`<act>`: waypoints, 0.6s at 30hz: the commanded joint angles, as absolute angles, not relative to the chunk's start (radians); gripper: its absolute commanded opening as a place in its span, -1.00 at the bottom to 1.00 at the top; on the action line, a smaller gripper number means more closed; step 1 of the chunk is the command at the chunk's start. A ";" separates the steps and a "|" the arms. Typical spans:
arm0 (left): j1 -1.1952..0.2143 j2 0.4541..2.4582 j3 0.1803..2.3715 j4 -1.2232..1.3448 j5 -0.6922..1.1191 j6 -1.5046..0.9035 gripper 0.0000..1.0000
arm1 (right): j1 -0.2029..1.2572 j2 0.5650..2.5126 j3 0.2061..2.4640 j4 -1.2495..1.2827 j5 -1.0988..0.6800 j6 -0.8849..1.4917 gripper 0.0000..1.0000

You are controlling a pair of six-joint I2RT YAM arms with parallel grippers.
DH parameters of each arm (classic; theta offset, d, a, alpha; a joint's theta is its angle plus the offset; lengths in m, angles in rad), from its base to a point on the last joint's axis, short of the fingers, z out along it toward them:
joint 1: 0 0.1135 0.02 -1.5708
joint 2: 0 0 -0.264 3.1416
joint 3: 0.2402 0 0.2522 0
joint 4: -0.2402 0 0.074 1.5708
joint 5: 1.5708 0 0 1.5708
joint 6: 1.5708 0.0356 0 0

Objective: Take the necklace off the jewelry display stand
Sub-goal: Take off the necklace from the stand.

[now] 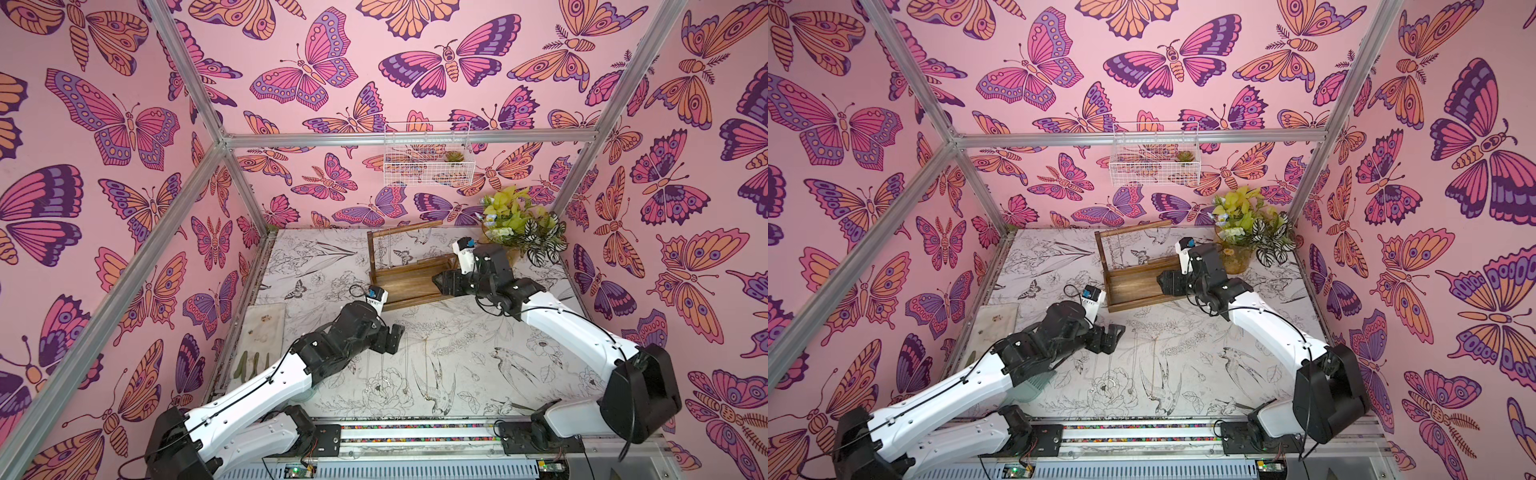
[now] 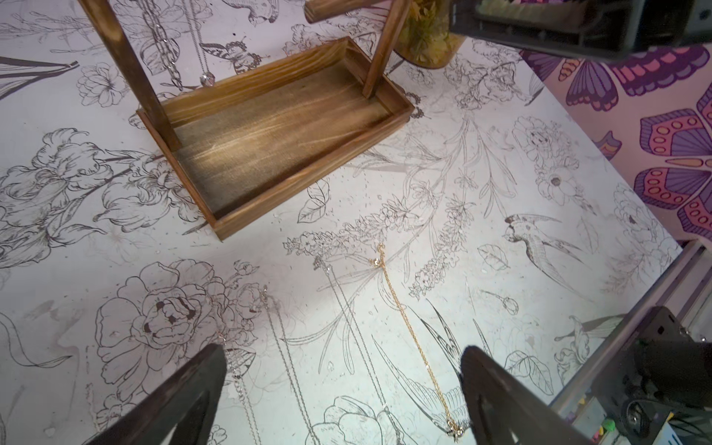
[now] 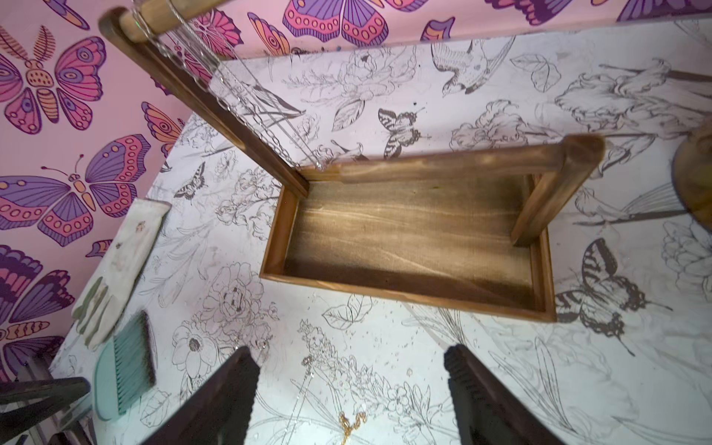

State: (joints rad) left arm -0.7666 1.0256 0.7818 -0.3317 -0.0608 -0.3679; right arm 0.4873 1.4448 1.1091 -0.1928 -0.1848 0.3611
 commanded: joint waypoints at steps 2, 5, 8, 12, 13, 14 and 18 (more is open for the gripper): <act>-0.694 1.047 0.822 -0.363 0.061 -0.323 0.94 | 0.483 1.525 1.184 -0.103 -0.268 0.345 0.59; -0.650 1.042 0.821 -0.361 0.080 -0.321 0.94 | 0.489 1.590 1.236 -0.047 -0.301 0.363 0.53; -0.606 1.038 0.813 -0.359 0.107 -0.318 0.94 | 0.503 1.649 1.291 0.003 -0.305 0.358 0.49; -0.562 1.032 0.804 -0.359 0.155 -0.319 0.94 | 0.534 1.735 1.384 0.029 -0.315 0.335 0.45; -0.555 1.030 0.800 -0.358 0.163 -0.319 0.94 | 0.540 1.756 1.406 0.032 -0.316 0.334 0.43; -0.547 1.029 0.797 -0.359 0.173 -0.319 0.93 | 0.545 1.772 1.422 0.040 -0.317 0.336 0.42; -0.521 1.022 0.787 -0.354 0.205 -0.319 0.94 | 0.561 1.815 1.445 0.090 -0.309 0.338 0.35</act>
